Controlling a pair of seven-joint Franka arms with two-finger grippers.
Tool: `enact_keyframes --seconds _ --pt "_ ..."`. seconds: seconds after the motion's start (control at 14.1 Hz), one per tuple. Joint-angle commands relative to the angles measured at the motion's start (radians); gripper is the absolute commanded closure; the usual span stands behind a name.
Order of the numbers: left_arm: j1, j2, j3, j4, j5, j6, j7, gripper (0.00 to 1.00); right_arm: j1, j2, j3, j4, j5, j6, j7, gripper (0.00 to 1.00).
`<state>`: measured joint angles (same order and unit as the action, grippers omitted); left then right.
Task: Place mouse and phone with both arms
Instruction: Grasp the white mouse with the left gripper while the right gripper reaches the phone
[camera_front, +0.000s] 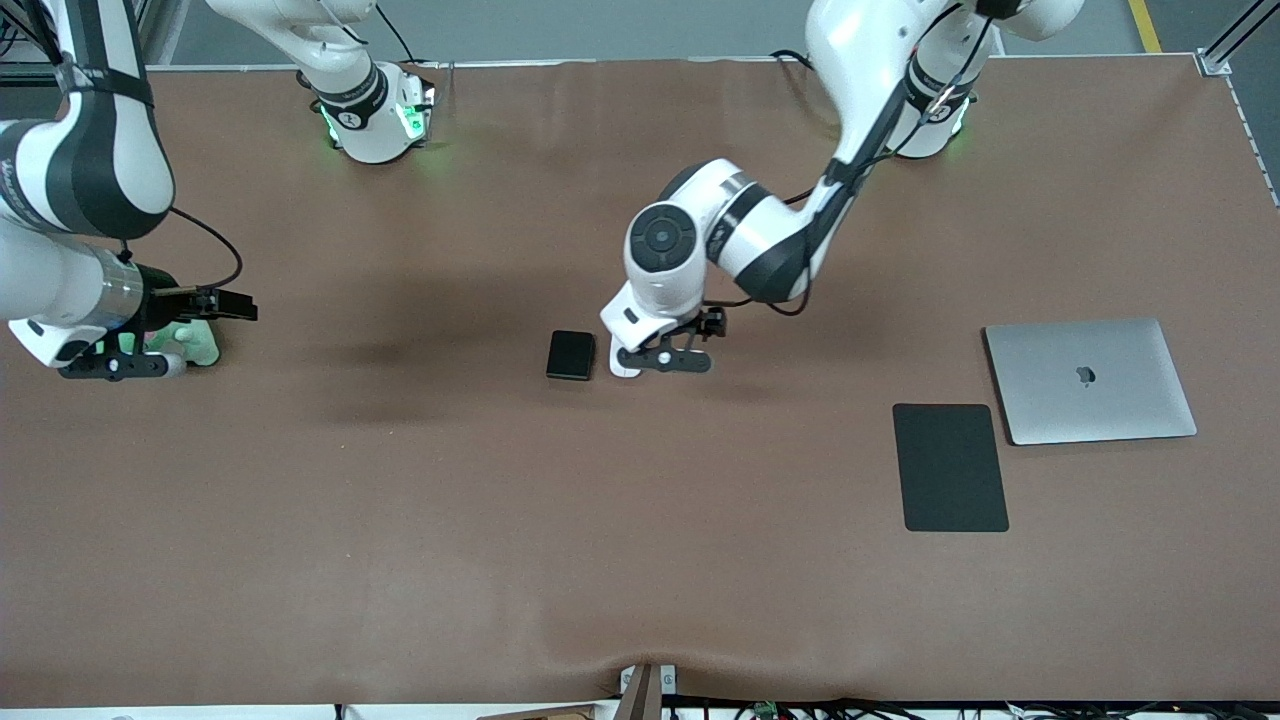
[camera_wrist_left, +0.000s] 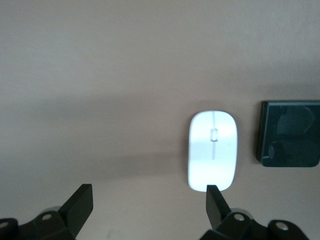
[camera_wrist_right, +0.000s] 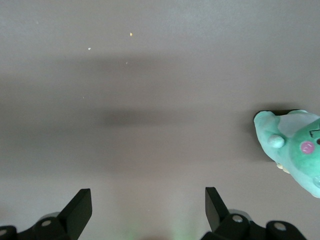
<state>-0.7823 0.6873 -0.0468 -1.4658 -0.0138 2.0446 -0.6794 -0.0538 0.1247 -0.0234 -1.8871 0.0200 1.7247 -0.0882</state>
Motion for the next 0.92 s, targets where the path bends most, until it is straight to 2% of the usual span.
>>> enact_keyframes --seconds 0.0,0.14,0.43,0.85 --pt "-0.049 0.069 0.011 0.045 -0.012 0.048 -0.029 0.0 0.003 0.003 -0.001 -0.017 0.012 0.019 -0.01 0.0" --pt "-0.089 0.101 0.015 0.047 -0.009 0.104 -0.054 0.0 0.006 0.022 0.0 -0.02 0.012 0.023 -0.008 0.0" --pt "-0.095 0.155 0.015 0.047 -0.008 0.224 -0.08 0.0 0.003 0.033 -0.001 -0.078 0.012 0.021 -0.008 0.0" --pt "-0.095 0.178 0.022 0.047 -0.003 0.247 -0.083 0.0 0.003 0.053 -0.001 -0.148 0.011 0.019 -0.008 0.0"
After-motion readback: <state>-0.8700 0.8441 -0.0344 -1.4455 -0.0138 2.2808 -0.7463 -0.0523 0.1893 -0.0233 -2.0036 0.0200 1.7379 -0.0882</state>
